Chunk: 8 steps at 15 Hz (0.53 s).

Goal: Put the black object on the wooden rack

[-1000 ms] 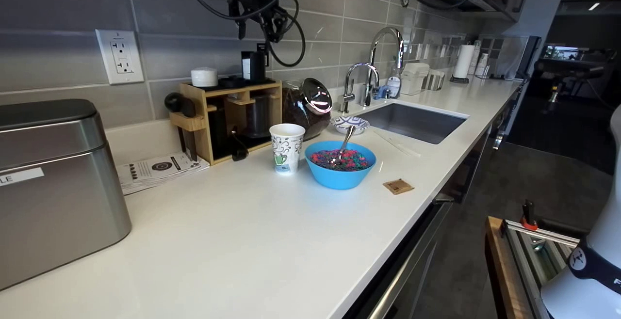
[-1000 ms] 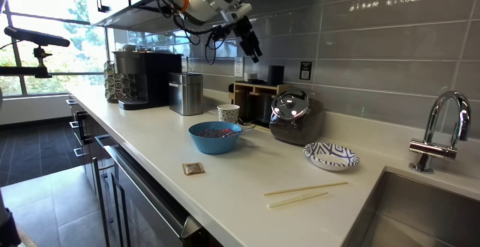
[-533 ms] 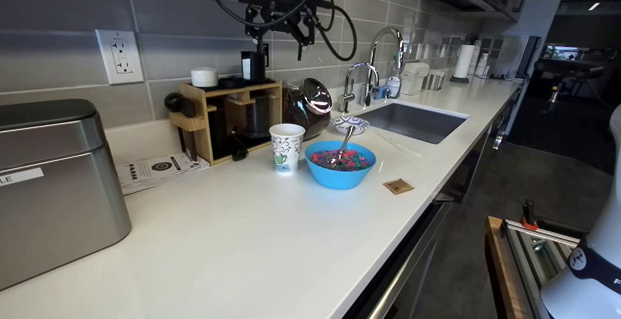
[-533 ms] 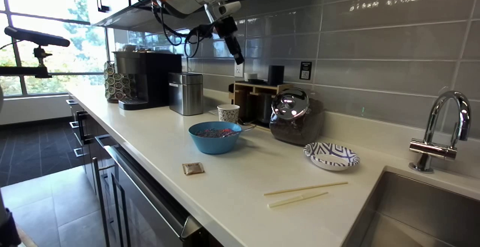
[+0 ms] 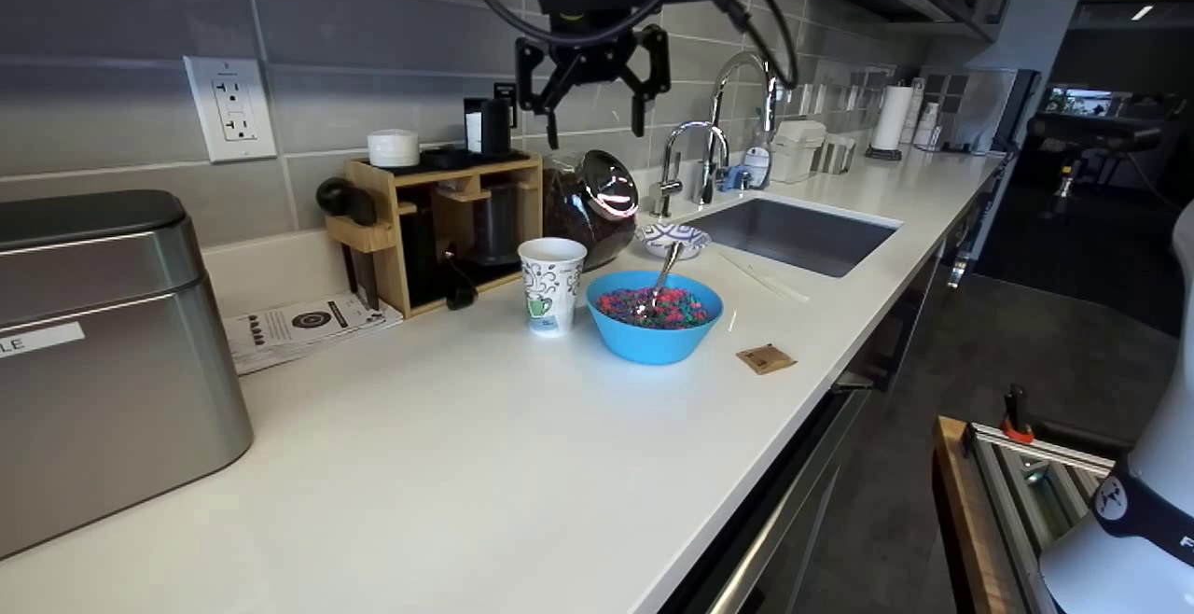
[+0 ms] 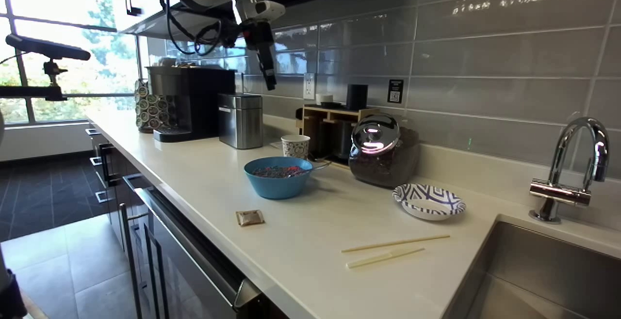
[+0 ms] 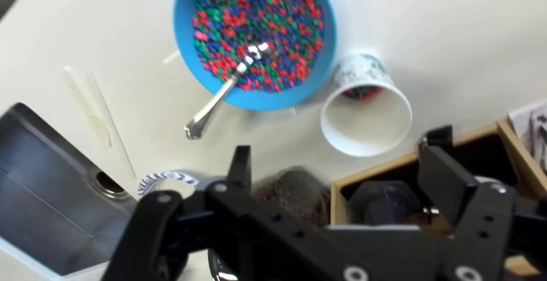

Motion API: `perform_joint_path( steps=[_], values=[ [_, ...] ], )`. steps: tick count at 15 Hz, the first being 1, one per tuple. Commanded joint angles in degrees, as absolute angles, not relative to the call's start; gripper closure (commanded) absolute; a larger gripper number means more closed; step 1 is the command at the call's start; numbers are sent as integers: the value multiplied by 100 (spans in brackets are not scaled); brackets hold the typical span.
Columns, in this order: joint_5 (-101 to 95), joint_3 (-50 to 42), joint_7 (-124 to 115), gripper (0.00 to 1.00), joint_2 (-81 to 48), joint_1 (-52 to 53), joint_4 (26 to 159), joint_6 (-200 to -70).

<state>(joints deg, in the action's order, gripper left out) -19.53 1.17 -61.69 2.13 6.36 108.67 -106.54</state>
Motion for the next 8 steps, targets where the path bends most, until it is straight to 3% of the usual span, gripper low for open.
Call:
perform_joint_path(
  steps=[1,8],
  values=[
    [-1219,460,-5629,0,1060,686,11200,-9238],
    [-1043,708,-5648,0,1203,594,11080,-8862]
  ],
)
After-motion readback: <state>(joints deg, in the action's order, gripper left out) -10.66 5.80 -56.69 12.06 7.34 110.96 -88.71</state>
